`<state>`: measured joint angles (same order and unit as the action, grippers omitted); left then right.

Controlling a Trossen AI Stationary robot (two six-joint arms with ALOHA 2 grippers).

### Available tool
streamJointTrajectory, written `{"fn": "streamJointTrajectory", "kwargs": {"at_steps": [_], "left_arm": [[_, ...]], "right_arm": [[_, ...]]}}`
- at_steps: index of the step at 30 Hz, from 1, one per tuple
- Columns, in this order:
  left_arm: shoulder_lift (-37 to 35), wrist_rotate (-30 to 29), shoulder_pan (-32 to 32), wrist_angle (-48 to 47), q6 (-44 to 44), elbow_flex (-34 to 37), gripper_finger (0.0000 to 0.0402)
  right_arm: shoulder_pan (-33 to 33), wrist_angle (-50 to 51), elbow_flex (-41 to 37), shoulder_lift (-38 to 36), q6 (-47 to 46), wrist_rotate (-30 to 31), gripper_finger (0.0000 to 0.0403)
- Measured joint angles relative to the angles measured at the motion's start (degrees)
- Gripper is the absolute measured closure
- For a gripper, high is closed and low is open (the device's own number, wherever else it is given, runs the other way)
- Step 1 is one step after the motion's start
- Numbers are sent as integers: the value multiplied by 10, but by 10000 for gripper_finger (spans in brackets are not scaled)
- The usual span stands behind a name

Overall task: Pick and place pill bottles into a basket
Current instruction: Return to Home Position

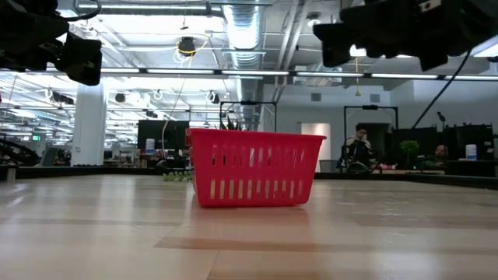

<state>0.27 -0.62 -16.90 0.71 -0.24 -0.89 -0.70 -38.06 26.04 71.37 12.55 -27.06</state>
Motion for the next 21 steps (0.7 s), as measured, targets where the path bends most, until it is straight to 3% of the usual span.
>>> {"fn": "streamJointTrajectory", "kwargs": {"at_steps": [5,13,21], "left_arm": [[0,0,0,0,0,0,210],[0,0,0,0,0,0,210],[0,0,0,0,0,0,210]], "right_arm": [[8,-58,-50,-18,-19,1,200],[27,-235,-131,-18,-62,0,210],[32,-312,-181,-18,-79,0,217]]}}
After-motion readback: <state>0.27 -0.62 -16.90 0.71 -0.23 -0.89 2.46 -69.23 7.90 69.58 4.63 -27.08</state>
